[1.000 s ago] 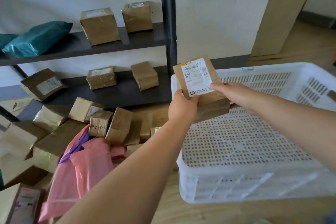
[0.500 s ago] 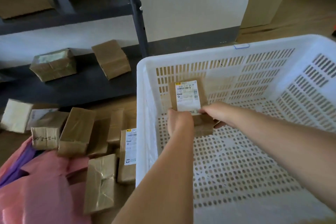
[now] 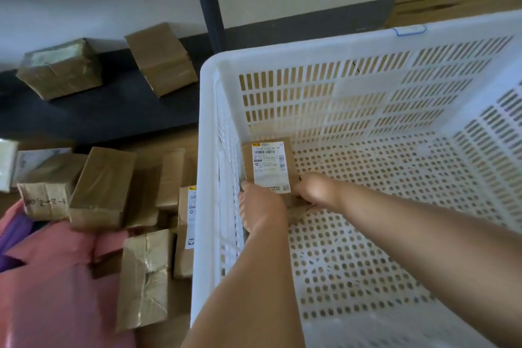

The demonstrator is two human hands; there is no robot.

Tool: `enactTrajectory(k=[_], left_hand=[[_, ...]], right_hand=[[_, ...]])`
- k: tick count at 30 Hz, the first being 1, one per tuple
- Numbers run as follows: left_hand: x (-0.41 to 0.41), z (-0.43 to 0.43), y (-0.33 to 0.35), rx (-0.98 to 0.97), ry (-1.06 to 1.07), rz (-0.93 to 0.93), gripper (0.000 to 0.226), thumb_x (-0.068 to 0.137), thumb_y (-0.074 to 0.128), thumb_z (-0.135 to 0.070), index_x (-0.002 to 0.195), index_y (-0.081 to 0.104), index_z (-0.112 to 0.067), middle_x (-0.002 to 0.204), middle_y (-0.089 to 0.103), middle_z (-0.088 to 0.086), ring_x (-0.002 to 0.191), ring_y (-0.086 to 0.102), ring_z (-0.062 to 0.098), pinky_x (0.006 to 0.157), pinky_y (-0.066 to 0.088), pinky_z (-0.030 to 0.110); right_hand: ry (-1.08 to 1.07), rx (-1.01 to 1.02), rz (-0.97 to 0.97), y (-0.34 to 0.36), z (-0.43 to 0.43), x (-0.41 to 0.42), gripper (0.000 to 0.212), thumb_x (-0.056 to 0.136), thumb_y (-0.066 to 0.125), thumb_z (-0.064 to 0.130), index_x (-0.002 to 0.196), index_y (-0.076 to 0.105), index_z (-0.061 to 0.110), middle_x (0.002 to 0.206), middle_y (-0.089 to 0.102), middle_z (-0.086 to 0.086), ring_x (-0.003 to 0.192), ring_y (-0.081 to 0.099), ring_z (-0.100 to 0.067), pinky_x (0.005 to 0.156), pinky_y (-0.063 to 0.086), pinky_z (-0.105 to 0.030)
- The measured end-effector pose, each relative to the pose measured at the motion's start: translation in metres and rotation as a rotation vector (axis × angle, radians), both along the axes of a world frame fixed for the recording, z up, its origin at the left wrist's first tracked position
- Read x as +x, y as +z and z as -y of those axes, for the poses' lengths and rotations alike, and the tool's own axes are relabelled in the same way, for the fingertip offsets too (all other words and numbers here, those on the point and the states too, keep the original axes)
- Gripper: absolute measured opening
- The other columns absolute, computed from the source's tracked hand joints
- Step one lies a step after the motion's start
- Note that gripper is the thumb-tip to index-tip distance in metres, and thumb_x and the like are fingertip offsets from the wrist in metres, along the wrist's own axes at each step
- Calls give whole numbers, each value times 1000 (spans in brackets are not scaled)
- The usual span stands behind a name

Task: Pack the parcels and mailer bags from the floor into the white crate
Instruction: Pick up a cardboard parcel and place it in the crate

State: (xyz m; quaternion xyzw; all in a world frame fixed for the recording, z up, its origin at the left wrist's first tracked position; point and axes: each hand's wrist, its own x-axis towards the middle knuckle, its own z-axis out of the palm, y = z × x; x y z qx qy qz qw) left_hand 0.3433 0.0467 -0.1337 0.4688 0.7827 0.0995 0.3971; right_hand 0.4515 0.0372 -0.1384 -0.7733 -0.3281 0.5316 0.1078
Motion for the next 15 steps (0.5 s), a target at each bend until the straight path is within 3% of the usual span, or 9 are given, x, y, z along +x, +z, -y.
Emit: enactTrajectory(k=[3,5,7,9,12,15], left_hand=[[1,4,-1,79,-100,-105,56,92,40,1,145,32,-10,148,37,7,127,49,27,95,47,39],[4,5,-4,125,-154,-133,50,90,43,1,138,43,-11,151,33,3,129,47,24,99,47,39],[5,4,0,113,-130,-117,42,89,47,-1,130,52,-10,146,40,2,128,47,23,101,46,41],[6,1,11,72,-88,-91,40,88,51,-1,126,56,-9,138,46,3,124,50,24,99,47,40],[4,2,32,42,-103,-43,39,86,53,1,124,55,-6,128,53,7,117,54,26,96,48,37],[4,7,51,103,-197,-50,35,87,54,-4,121,55,-10,124,56,6,115,55,26,94,50,38]], right_hand=[[5,11,69,-9,-9,-4,28,97,48,18,119,63,8,114,66,-11,100,65,-25,85,59,-38],[2,19,57,-8,-11,-4,32,96,50,17,125,59,6,117,65,-12,96,63,-22,86,58,-36],[31,17,68,-3,-12,-1,35,97,50,13,130,55,3,125,61,-16,94,58,-22,85,54,-33],[34,-5,68,4,-10,5,40,99,49,11,138,49,5,134,55,-16,107,58,-27,86,50,-30],[78,25,104,22,-13,15,45,100,46,7,145,43,10,143,48,-15,123,54,-32,104,45,-39],[48,72,164,48,-20,19,41,100,44,5,140,49,13,128,60,-11,102,63,-22,94,51,-33]])
